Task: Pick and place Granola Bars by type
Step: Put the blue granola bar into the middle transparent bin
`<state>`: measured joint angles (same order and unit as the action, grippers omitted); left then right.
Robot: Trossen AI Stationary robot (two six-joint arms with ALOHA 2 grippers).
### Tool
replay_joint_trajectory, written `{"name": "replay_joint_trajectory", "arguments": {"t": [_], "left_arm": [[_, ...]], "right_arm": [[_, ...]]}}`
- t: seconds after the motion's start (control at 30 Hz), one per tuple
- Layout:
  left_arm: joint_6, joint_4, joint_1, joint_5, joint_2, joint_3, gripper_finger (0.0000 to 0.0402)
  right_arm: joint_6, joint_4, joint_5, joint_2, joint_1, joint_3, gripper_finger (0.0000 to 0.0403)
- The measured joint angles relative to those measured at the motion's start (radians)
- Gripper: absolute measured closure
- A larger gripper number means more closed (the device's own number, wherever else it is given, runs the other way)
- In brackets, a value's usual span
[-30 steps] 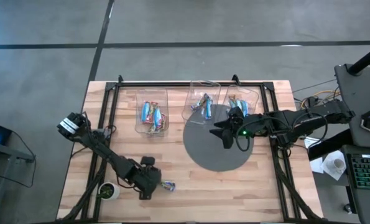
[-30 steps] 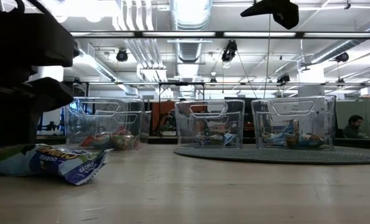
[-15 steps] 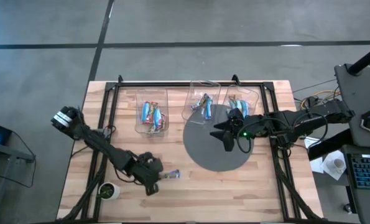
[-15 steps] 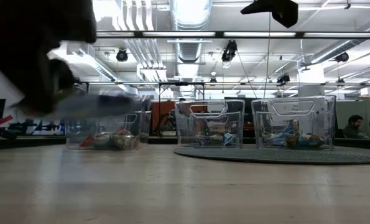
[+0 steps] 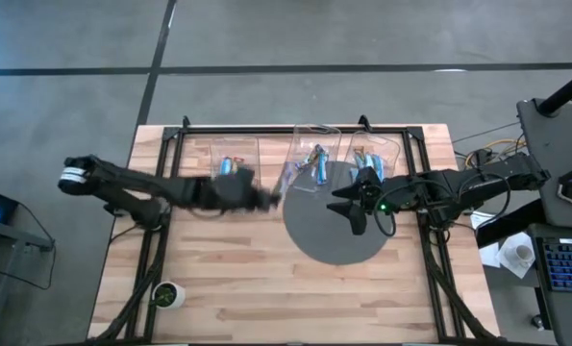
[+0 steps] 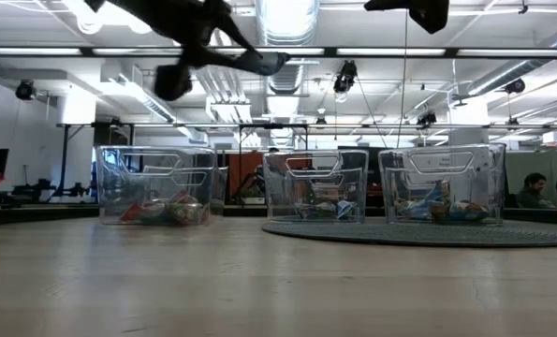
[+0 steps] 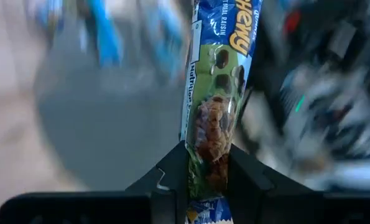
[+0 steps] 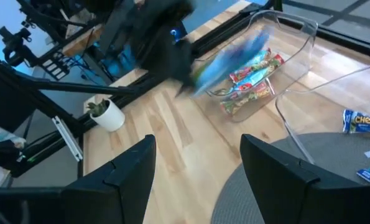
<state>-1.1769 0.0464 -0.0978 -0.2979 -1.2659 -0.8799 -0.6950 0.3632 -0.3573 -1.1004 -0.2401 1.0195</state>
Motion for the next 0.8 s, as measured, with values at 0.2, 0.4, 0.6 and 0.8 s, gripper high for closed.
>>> {"name": "replay_joint_trajectory", "arguments": {"t": [0.2, 0.4, 0.6, 0.8], "left_arm": [[0.031, -0.151, 0.254, 0.084, -0.049, -0.022, 0.0335], [0.104, -0.151, 0.395, 0.327, -0.219, -0.105, 0.0335], [0.214, -0.15, 0.439, 0.346, -0.387, -0.205, 0.0335], [0.251, -0.148, 0.465, 0.353, -0.489, -0.276, 0.0334]], "right_arm": [[0.026, 0.0, -0.004, 0.0, 0.0, 0.0, 0.0179], [0.015, 0.0, -0.039, 0.0, 0.001, -0.001, 0.0179], [-0.01, 0.0, -0.08, 0.0, 0.001, -0.001, 0.0179], [-0.028, 0.001, -0.115, 0.0, 0.001, -0.001, 0.0179]]}}
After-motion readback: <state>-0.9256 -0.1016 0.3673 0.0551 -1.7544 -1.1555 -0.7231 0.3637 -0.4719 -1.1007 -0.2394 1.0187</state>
